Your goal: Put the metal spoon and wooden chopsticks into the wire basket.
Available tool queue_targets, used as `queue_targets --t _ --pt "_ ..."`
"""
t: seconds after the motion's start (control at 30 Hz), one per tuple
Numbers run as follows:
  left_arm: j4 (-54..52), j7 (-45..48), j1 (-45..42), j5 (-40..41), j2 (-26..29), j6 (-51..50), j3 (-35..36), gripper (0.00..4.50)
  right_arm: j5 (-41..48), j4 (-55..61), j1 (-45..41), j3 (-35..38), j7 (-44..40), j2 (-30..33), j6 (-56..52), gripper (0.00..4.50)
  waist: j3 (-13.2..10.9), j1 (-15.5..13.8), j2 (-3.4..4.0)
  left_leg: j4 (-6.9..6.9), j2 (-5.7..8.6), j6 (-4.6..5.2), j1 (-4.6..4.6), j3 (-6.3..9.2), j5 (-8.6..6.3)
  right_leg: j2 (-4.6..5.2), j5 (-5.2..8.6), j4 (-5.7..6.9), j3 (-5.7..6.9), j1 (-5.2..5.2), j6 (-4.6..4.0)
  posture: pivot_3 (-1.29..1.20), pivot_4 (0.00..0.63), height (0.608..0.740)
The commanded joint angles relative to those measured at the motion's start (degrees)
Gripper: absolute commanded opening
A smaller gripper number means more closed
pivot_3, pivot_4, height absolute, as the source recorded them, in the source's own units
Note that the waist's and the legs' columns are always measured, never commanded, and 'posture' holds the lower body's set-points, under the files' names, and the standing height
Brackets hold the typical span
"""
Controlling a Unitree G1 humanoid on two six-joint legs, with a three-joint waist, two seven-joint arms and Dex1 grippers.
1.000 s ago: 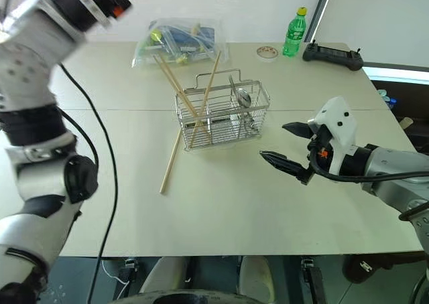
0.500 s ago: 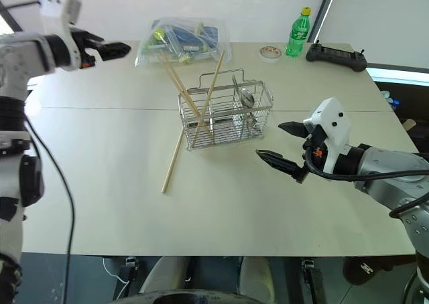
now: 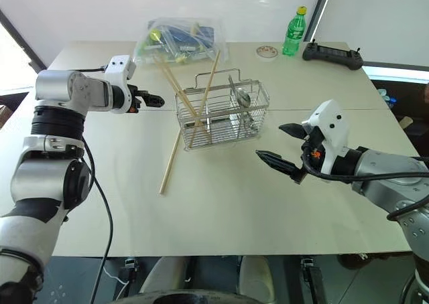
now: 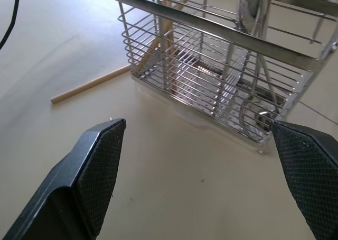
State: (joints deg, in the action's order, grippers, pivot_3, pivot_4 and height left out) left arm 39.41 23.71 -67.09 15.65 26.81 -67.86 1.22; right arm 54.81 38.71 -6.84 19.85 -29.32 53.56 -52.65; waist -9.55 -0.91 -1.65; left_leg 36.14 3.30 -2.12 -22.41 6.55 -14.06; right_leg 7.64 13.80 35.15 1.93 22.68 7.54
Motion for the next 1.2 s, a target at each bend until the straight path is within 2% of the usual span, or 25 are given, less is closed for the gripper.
queue_targets --t 0.03,0.23,0.5,0.87,1.2 --pt "2.8 1.5 -2.7 -1.3 -1.5 3.6 -1.1 4.39 0.6 2.6 0.8 2.3 1.2 -0.6 0.5 4.50 0.0 -0.1 -0.01 0.02 0.01 0.00 0.00 0.00 0.00 0.01 0.00 -0.01 0.00 -0.01 0.00 0.00 0.150 0.690" --pt "6.6 3.7 -4.2 -3.8 -3.2 3.4 -3.5 4.39 1.0 4.5 3.2 3.9 3.2 -1.5 0.6 4.50 0.0 0.2 -0.02 -0.04 0.04 0.00 -0.02 -0.02 0.00 0.02 0.00 -0.03 0.00 0.03 0.01 0.00 0.150 0.690" --pt "-6.9 8.6 1.2 -3.5 1.5 -7.1 -9.3 4.39 1.7 6.1 6.0 5.1 5.0 -2.5 1.0 4.50 0.0 0.3 0.00 -0.08 -0.02 0.00 0.02 -0.06 0.00 -0.02 0.00 0.01 -0.02 0.05 0.00 0.00 0.150 0.690" --pt "-20.6 6.8 7.2 -1.4 0.9 -17.4 -8.4 4.39 0.5 5.7 5.5 3.3 5.5 -3.5 1.8 4.50 0.0 0.2 0.00 -0.04 -0.04 0.00 0.00 0.01 0.00 0.01 0.01 -0.02 -0.02 0.01 -0.01 0.00 0.150 0.690" --pt "-22.7 3.7 8.9 -0.6 -1.1 -19.0 -7.2 4.39 0.1 5.4 5.4 2.8 5.5 -3.7 2.1 4.50 0.0 0.2 0.00 -0.01 -0.03 0.00 0.01 0.00 0.00 -0.01 0.00 -0.01 -0.02 0.01 -0.01 0.00 0.150 0.690"
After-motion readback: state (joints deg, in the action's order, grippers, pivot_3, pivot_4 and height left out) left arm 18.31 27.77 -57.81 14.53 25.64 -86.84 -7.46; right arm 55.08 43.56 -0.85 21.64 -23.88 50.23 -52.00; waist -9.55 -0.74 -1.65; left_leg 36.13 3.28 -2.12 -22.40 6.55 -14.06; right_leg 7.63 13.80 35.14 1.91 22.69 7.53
